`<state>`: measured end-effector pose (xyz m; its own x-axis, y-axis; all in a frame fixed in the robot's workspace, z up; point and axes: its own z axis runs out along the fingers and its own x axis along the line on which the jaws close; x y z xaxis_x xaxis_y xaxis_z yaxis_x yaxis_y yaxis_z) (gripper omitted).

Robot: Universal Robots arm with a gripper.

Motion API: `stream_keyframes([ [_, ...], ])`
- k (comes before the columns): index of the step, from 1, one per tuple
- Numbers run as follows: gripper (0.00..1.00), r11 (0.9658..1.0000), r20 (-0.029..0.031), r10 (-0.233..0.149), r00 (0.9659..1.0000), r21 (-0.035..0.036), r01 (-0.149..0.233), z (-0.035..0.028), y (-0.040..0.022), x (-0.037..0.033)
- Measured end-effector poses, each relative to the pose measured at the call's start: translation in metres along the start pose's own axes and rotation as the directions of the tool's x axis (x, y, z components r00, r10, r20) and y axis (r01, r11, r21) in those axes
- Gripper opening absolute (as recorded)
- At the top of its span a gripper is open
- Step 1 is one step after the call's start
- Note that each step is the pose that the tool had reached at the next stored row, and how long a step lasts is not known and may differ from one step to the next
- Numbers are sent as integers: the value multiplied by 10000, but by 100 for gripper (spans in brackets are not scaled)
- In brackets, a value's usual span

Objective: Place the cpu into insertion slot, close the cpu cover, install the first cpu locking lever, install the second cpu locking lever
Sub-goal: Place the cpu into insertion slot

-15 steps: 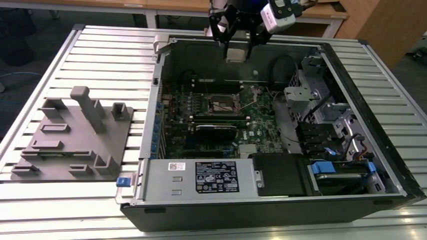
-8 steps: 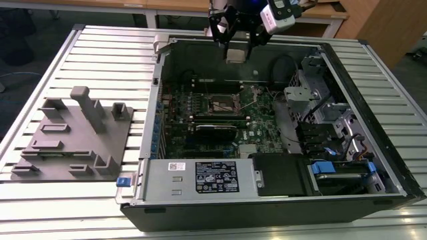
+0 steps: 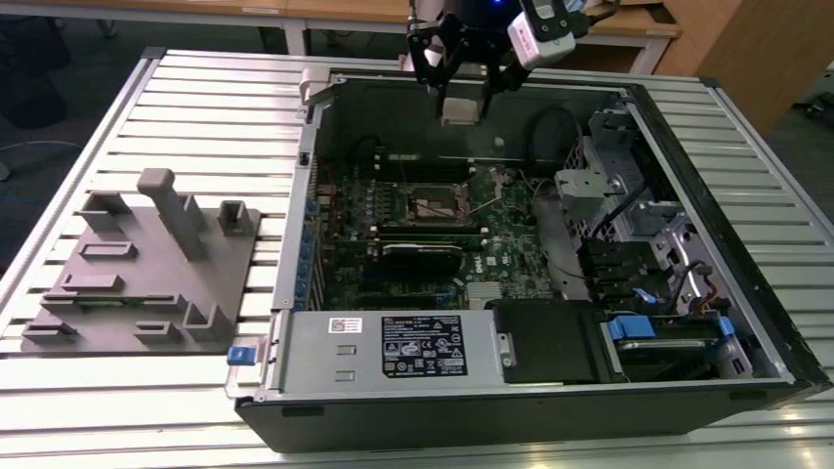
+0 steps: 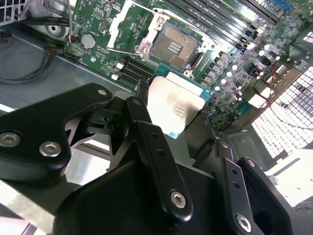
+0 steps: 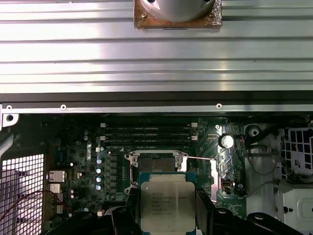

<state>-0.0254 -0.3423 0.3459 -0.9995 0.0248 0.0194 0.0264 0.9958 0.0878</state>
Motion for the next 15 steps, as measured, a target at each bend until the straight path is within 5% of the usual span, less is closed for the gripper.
stream_keyframes([
  [15, 54, 10000, 0, 0, 10000, 0, 0, 97, -8, -2],
])
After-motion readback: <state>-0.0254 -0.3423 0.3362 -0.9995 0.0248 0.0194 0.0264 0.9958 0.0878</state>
